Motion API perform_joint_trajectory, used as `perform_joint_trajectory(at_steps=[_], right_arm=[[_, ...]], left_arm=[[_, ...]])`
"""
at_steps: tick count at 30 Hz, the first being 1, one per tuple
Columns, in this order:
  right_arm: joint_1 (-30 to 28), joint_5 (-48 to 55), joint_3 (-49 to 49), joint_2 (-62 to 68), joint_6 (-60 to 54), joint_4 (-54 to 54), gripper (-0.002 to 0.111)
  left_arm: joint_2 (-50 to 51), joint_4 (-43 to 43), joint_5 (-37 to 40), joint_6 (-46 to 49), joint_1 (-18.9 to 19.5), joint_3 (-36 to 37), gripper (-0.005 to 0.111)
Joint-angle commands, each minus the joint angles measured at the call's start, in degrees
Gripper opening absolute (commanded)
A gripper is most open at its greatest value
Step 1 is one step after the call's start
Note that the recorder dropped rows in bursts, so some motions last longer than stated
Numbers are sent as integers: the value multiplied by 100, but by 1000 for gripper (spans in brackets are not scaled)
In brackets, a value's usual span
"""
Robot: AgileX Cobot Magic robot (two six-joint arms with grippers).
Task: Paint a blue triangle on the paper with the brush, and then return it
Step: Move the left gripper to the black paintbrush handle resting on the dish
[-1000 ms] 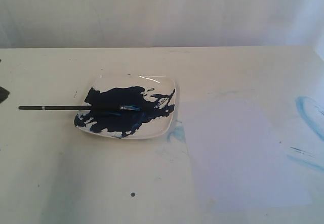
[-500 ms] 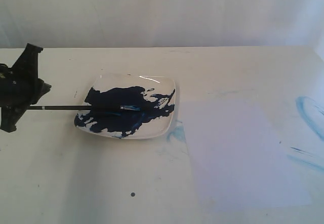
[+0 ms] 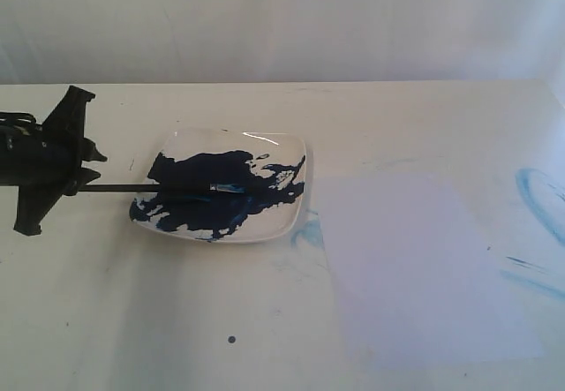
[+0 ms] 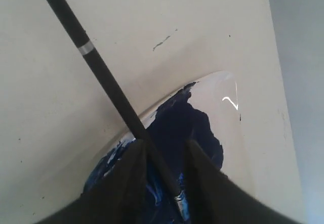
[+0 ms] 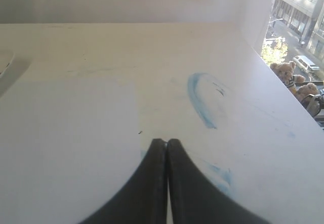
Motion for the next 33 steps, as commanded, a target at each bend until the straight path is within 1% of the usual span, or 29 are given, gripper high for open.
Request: perform_joint_trajectory(at_steps=[1,4,8,11,13,17,23,26,28,33], right_arm=[[6,-68,-28,-39,29,-13,0],[6,-68,-28,-39,29,-13,0],[6,-68,-28,-39,29,-13,0],[6,-68,-28,-39,29,-13,0],[6,-68,-28,-39,29,-13,0],[6,-68,-28,-39,29,-13,0],[6,-68,-28,-39,29,-13,0],[6,-68,-28,-39,29,-13,0],[6,-68,-28,-39,29,-13,0],[6,-68,-28,-39,29,-13,0]], left_arm=[[7,-48,-156,-22,-2,-24,51],[46,-70,-195,-59,-2,-24,56],[180,-144,-212,-213,-21,-24,56],[309,-402,-222,-213,-67,-24,55],[387,-630,-287,-213,-91,-24,55],[544,-789,-518,-191,-154,-47,55],[860,-837,-472,-175,-258,-304,55],[945,-837,-300,-164,-269,-436,55],[984,-837,-339,-164,-269,-434,55],[1056,-1195,-365,154,-269,-434,55]])
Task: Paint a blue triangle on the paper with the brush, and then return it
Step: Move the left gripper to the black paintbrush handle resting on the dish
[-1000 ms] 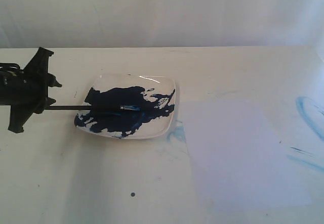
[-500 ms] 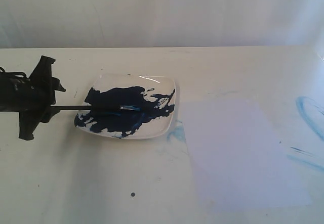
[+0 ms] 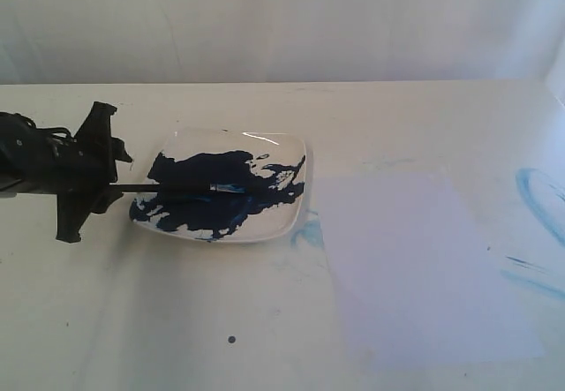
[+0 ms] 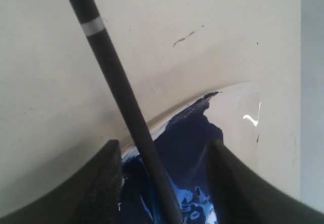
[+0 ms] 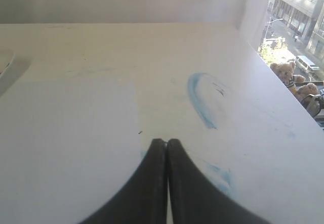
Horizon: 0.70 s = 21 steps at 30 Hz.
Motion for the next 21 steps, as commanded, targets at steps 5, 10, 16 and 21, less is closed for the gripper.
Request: perform_joint_trajectory(at_steps=[5,10,16,21], right_arm=[[6,-68,-28,-39,29,-13,0],[6,-68,-28,-39,29,-13,0],[6,-68,-28,-39,29,-13,0],[6,-68,-28,-39,29,-13,0]], left_arm=[[209,-418,4,368,-18,-20,55],[316,-418,-111,368,-18,-20,55],[319,-418,-486,368,-18,-38,55],[319,-463,-487,368,-18,-44,54]])
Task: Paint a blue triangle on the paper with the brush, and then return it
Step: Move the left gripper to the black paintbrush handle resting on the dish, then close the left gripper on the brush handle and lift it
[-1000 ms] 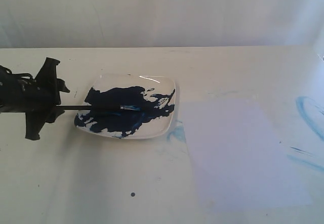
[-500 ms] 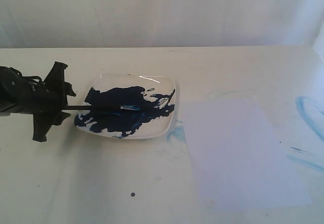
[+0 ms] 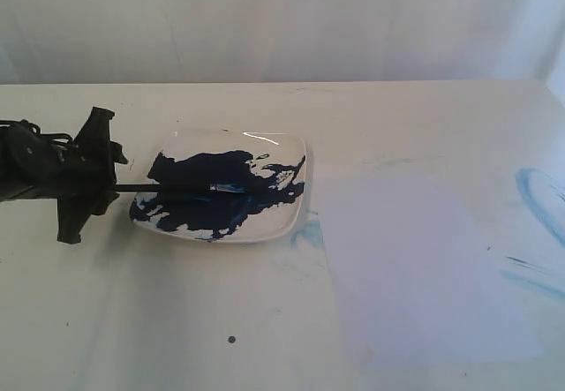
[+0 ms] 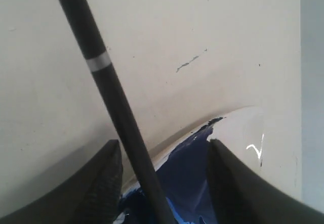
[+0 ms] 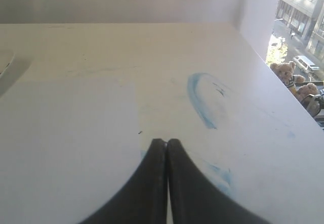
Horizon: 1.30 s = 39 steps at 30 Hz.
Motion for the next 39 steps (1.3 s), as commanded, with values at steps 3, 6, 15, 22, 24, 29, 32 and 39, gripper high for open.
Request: perform_joint_trajectory(at_steps=[3,6,15,22,24,29,32,39], right_arm=[[6,-68,-28,-39,29,-13,0],[6,-68,-28,-39,29,-13,0],[6,-68,-28,-39,29,-13,0],[6,-68,-28,-39,29,-13,0],[6,-68,-28,-39,29,-13,0],[6,-68,-28,-39,29,-13,0],[6,-68,-28,-39,29,-13,0],[6,-68,-28,-39,29,-13,0]], left_arm=[[16,-103,48,38,-18,-17,54],[16,-103,258,38,-29,-17,54],[229,-103,204,-19,-54,-22,54],[291,-103,-51,-19,-54,-59,54],[332,-74,-26,-19,-82,-59,54],[531,-74,-337,-318,-282,-59,54],[531,-102,-409,-318,-282,-59,54],[531,-141,-521,-373,-282,-59,49]])
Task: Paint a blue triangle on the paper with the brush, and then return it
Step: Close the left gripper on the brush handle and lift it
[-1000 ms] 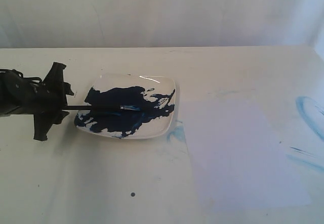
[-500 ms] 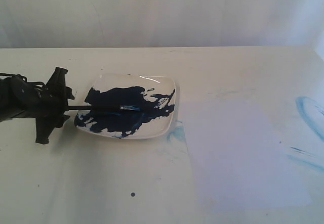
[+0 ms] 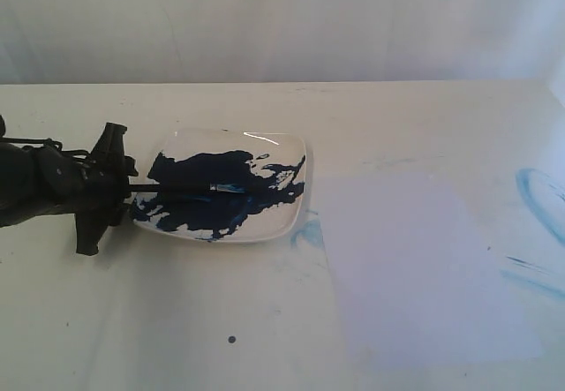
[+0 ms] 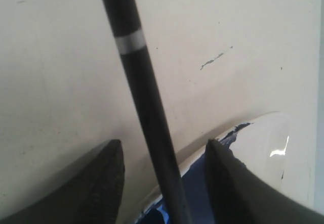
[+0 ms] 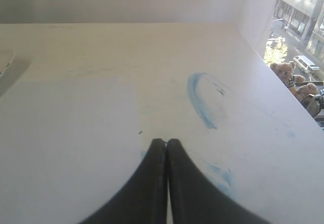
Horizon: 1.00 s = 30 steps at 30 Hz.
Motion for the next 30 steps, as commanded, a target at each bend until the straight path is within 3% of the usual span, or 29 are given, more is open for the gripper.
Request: perform_joint_trajectory(at_steps=[1,6,16,30], right_arm=[[6,-68,-28,-39,29,-13,0],[6,-68,-28,-39,29,-13,0],[6,-68,-28,-39,29,-13,0],[6,-68,-28,-39,29,-13,0]], left_arm=[[2,-65,4,-51,-31,-10,46],[2,-65,4,-51,-31,-10,30],[2,-65,-98,-66,-31,-10,26],[2,-65,-239,-79,-31,-10,8]])
